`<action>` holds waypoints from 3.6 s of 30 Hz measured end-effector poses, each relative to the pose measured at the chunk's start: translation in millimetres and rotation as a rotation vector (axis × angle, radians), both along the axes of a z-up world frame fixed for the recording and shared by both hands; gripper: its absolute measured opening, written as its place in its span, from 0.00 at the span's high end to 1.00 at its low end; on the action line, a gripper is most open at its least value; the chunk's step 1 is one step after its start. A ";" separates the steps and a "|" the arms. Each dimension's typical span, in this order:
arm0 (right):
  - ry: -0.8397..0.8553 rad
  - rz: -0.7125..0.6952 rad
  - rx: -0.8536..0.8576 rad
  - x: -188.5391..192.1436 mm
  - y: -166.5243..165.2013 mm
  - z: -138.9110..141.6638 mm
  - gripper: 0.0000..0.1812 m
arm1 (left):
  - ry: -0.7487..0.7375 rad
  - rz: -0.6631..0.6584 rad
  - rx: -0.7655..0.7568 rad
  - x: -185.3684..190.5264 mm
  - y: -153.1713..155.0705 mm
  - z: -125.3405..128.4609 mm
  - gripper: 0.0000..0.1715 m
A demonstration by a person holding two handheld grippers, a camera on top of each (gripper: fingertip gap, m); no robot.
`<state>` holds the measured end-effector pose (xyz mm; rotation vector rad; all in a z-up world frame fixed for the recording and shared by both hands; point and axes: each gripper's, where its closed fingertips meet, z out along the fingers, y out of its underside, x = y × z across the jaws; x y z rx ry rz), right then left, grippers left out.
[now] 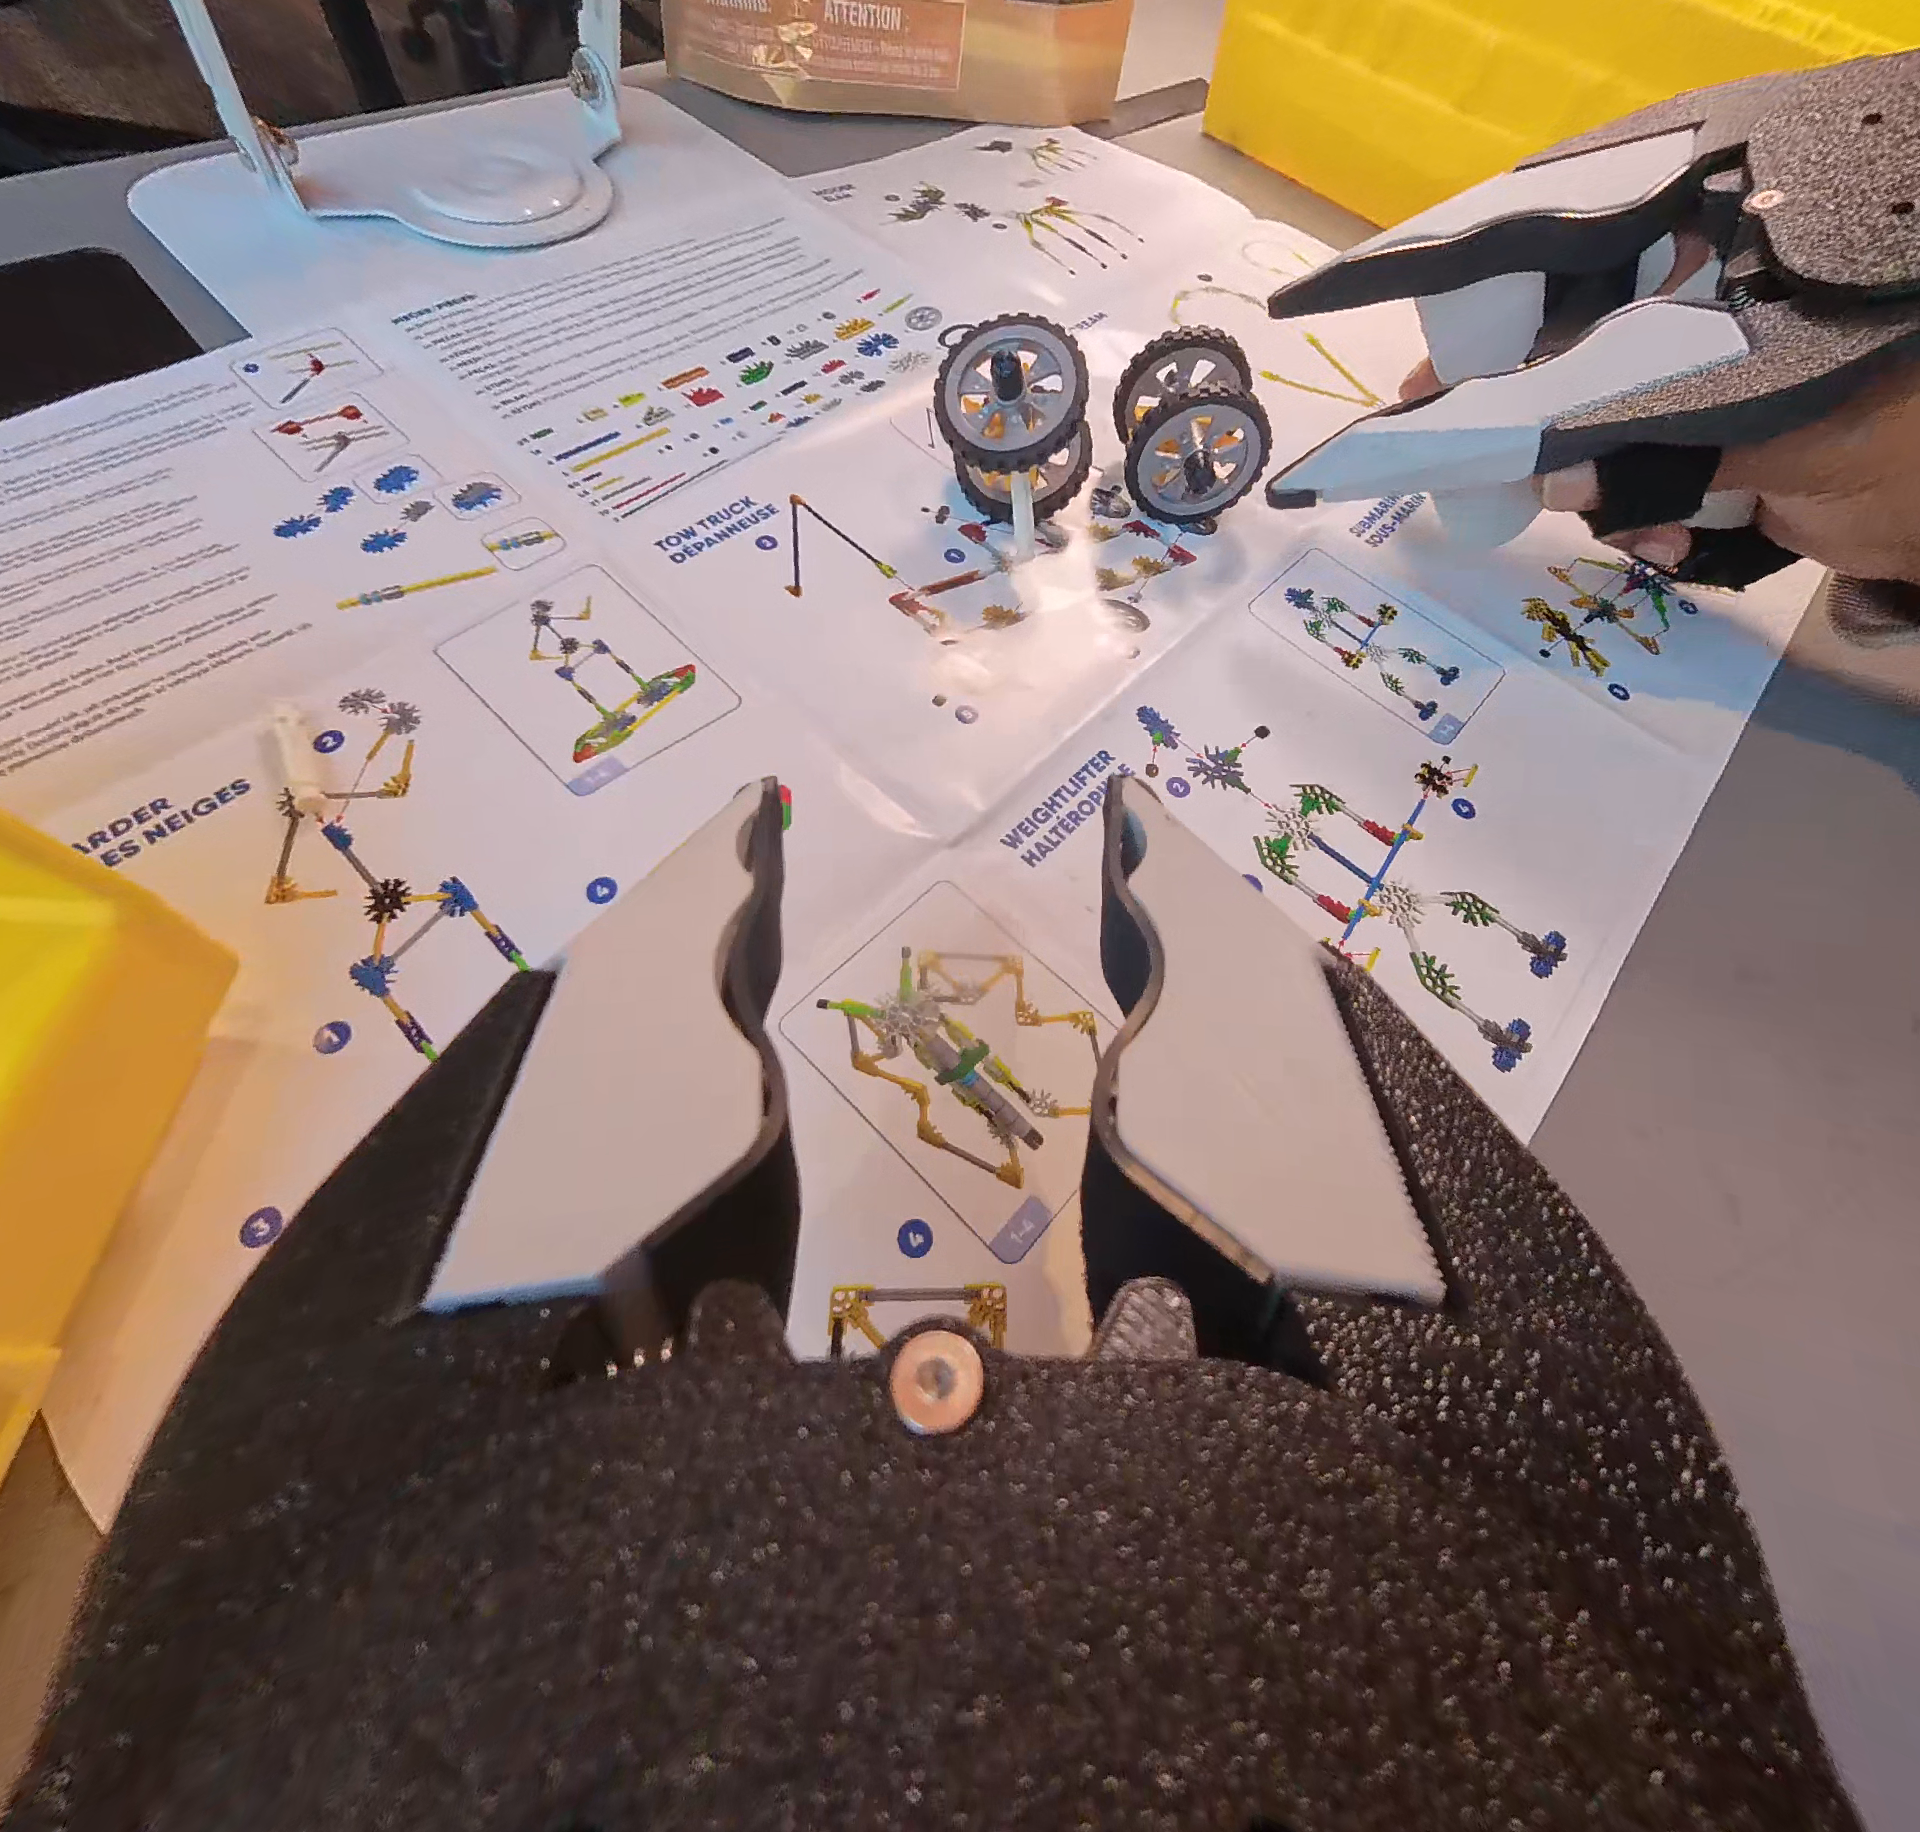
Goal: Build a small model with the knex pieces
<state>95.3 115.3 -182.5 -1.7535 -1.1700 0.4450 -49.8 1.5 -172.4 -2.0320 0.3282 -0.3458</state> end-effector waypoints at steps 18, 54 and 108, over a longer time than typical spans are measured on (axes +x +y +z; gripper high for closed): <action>0.134 0.549 0.689 -51.4 -142.3 71.3 0.80 | -0.217 -0.390 0.201 51.3 -38.4 43.8 0.70; 0.286 0.653 0.386 -58.1 -172.9 63.2 0.74 | -0.087 -0.581 0.314 72.1 -69.2 54.0 0.97; -0.071 0.071 0.186 -12.1 -28.8 -1.6 0.67 | 0.048 0.143 0.113 -49.5 -20.1 18.3 0.58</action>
